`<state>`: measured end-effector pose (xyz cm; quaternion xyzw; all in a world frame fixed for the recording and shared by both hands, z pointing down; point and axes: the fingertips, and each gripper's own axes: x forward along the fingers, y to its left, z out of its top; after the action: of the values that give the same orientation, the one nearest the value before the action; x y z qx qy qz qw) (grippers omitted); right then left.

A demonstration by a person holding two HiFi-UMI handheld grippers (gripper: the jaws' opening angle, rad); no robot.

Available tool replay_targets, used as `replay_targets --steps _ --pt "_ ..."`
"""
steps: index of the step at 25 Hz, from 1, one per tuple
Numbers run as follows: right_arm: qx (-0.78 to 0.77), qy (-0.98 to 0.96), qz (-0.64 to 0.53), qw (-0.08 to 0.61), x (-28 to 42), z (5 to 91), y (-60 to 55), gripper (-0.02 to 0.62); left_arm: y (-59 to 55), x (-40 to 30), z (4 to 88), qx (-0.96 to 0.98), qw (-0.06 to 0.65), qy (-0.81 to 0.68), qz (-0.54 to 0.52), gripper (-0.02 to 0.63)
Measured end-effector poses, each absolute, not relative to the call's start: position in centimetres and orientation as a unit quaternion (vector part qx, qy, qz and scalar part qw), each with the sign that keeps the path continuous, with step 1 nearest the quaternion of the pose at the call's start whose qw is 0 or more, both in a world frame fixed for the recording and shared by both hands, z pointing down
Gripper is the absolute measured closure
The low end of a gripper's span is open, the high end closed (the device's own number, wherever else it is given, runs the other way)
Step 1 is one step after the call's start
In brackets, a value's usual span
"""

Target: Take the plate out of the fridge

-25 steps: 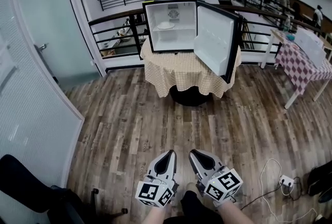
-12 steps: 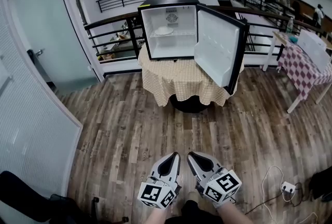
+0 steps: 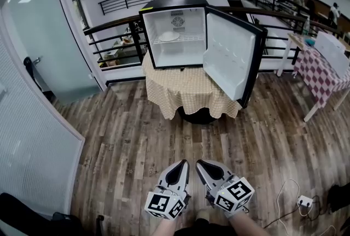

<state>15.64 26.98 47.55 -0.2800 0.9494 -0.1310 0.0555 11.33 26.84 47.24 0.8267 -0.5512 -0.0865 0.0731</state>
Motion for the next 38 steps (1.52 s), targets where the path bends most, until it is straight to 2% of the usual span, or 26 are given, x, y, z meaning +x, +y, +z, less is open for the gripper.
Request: replay_targets --steps 15,38 --pt "-0.273 0.949 -0.152 0.049 13.3 49.0 22.0 0.554 22.3 8.7 49.3 0.815 0.096 -0.564 -0.085 0.598" --pt "-0.31 0.939 -0.137 0.063 4.1 46.2 3.7 0.554 3.2 -0.9 45.7 0.839 0.075 -0.529 -0.104 0.598"
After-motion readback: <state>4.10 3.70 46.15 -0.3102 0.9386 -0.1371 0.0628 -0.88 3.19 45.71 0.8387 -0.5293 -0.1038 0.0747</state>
